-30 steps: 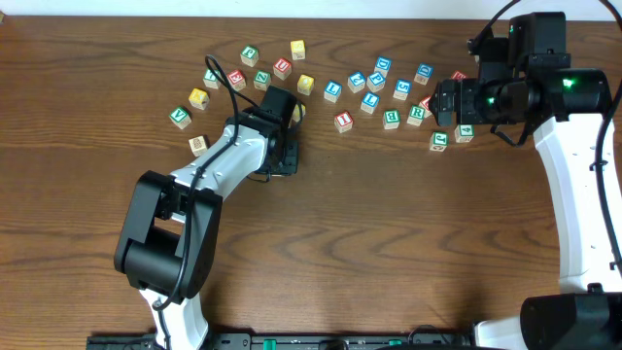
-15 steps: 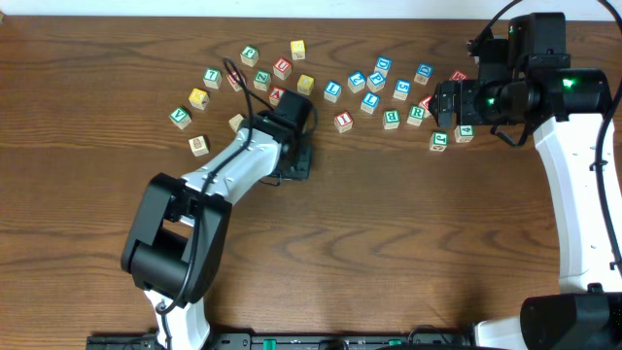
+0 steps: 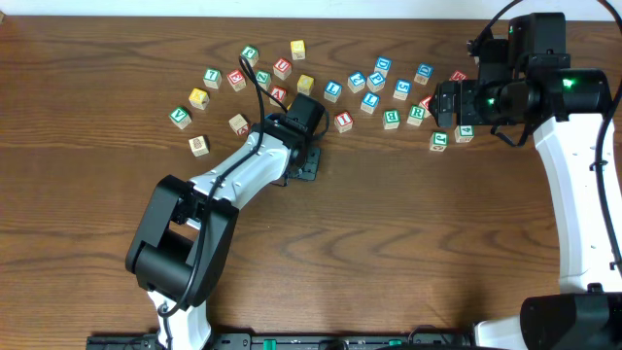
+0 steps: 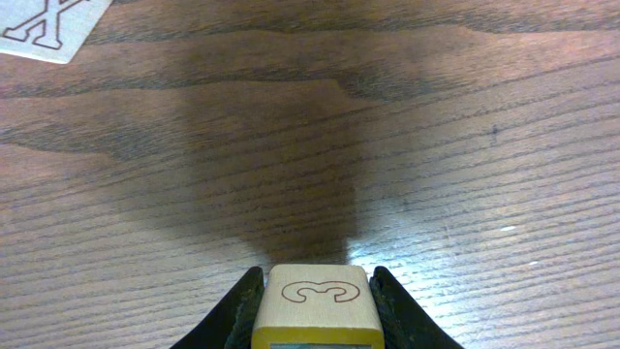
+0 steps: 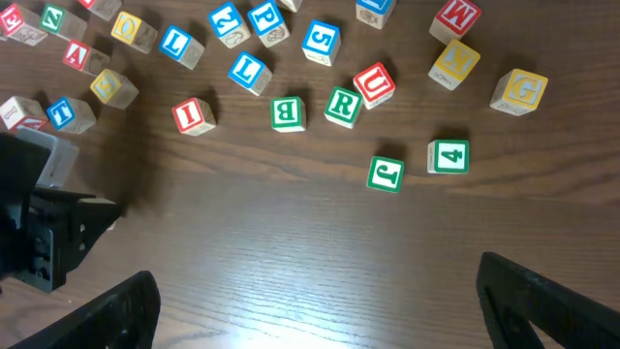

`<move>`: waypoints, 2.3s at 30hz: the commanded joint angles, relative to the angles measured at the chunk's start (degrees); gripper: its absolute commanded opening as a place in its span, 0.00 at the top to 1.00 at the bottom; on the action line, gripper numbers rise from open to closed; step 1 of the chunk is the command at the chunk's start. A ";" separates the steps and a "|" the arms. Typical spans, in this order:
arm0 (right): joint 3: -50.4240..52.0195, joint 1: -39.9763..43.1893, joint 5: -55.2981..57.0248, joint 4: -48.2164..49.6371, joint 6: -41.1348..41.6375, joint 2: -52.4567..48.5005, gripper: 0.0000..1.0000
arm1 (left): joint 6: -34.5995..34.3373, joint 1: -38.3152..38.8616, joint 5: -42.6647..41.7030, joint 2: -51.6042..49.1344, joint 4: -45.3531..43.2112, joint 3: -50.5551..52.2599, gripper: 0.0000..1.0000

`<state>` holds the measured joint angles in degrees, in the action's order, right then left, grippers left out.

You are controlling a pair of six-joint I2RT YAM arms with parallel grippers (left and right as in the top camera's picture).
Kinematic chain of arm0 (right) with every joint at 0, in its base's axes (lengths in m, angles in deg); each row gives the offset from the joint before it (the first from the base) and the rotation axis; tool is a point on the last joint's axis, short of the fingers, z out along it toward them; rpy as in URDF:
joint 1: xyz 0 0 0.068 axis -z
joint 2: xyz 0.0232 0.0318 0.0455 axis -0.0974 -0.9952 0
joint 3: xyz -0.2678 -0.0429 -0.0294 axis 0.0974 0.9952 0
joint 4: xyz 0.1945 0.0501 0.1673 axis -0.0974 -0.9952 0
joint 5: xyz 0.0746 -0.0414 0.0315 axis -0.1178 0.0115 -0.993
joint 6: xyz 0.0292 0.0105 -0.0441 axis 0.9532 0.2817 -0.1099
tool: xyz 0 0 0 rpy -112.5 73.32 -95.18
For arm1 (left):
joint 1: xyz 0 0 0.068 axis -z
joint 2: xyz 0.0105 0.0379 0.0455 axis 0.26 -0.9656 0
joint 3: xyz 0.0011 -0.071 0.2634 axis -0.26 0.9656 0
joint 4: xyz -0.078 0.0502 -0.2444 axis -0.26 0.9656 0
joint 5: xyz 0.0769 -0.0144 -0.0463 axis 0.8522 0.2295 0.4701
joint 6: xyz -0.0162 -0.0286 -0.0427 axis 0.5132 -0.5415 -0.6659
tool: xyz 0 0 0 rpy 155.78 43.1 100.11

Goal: Spell out CORL
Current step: 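Lower the block onto the table and open the left gripper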

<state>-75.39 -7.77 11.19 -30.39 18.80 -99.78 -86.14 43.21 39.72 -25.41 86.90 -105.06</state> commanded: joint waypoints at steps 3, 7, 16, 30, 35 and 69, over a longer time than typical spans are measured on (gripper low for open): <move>-0.90 -0.17 -0.39 -0.13 -0.42 -0.50 0.01 | -1.03 -0.07 0.90 -0.57 -0.09 -0.76 0.71; -0.90 -0.17 -0.37 -0.17 -0.42 -0.50 0.01 | -1.22 -0.09 0.90 -0.59 -0.74 -0.33 0.72; -0.90 -0.15 -0.37 -0.13 -0.42 -0.50 0.01 | -1.22 -0.09 0.90 -2.14 -1.88 0.44 0.71; -0.90 -0.17 -0.37 -0.09 -0.42 -0.50 0.01 | -1.22 -0.09 0.90 -3.28 -2.49 0.44 0.53; -0.90 -0.09 -0.37 0.02 -0.42 -0.50 0.01 | -1.25 -0.09 0.87 -3.21 -2.36 0.17 0.52; -0.90 -0.15 -0.35 0.28 -0.42 -0.50 0.01 | -10.23 -0.09 0.92 -2.69 -1.84 0.15 0.61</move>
<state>-75.39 -7.77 11.19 -30.26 18.80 -99.78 -95.64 43.21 39.85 -28.04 85.06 -105.04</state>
